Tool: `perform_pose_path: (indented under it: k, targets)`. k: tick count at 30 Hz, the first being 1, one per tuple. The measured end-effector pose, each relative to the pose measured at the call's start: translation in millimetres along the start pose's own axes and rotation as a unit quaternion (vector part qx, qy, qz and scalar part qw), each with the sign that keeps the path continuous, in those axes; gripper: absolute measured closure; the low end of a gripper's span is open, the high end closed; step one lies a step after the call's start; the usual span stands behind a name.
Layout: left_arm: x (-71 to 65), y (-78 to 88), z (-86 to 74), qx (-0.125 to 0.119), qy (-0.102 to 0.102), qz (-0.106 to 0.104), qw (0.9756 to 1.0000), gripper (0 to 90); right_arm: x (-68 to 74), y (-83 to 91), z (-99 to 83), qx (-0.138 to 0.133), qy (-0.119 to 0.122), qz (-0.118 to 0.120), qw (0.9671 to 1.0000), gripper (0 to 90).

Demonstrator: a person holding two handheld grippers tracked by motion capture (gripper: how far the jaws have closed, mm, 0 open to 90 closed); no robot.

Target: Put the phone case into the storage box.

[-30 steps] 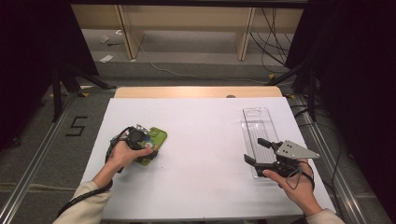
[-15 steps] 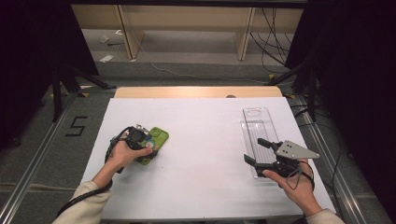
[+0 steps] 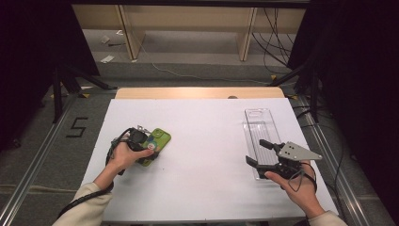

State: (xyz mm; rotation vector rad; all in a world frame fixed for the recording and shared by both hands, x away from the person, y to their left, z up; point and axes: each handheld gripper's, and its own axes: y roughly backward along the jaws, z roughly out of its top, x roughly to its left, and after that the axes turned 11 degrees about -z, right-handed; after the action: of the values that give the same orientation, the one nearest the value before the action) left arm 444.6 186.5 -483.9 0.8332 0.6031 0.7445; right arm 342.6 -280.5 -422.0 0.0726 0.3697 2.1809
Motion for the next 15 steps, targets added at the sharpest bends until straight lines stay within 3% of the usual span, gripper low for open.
perform_pose_path:
  k: [8,15]
  targets:
    - [-0.8,1.1,-1.1,-0.003,-0.001,0.0,1.0,16.3,0.0,0.2,0.4,-0.004,-0.002,-0.001,1.0,21.2]
    - [-4.2,7.5,1.5,-0.029,-0.006,0.001,0.9996,16.3,0.2,0.3,0.7,-0.006,-0.003,-0.002,1.0,21.2]
